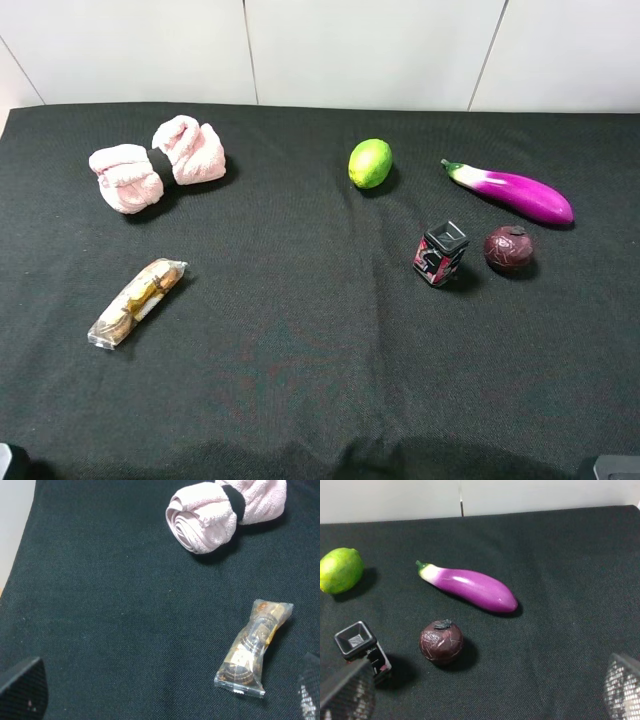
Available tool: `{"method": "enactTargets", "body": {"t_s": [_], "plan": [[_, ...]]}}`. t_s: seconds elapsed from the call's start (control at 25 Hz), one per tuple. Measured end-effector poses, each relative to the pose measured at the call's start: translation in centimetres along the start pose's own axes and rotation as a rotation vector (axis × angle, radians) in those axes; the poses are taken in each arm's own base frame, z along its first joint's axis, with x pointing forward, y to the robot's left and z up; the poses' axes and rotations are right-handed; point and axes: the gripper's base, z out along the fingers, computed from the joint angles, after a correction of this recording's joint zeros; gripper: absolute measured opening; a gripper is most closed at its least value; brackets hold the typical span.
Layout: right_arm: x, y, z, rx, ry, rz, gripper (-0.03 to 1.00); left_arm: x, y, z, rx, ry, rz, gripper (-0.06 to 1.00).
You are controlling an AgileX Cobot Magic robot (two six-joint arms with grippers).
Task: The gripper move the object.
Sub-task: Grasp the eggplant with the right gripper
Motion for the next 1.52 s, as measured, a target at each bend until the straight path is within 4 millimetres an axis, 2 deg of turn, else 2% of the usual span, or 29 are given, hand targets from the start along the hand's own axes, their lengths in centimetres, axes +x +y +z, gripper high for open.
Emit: {"method": "enactTargets", "body": {"t_s": [1.52], "plan": [[-0.10, 0.07, 0.21, -0.008, 0.014, -0.003, 0.69, 0.00, 0.00, 0.00, 0.000, 0.000, 0.000, 1.00]]}}
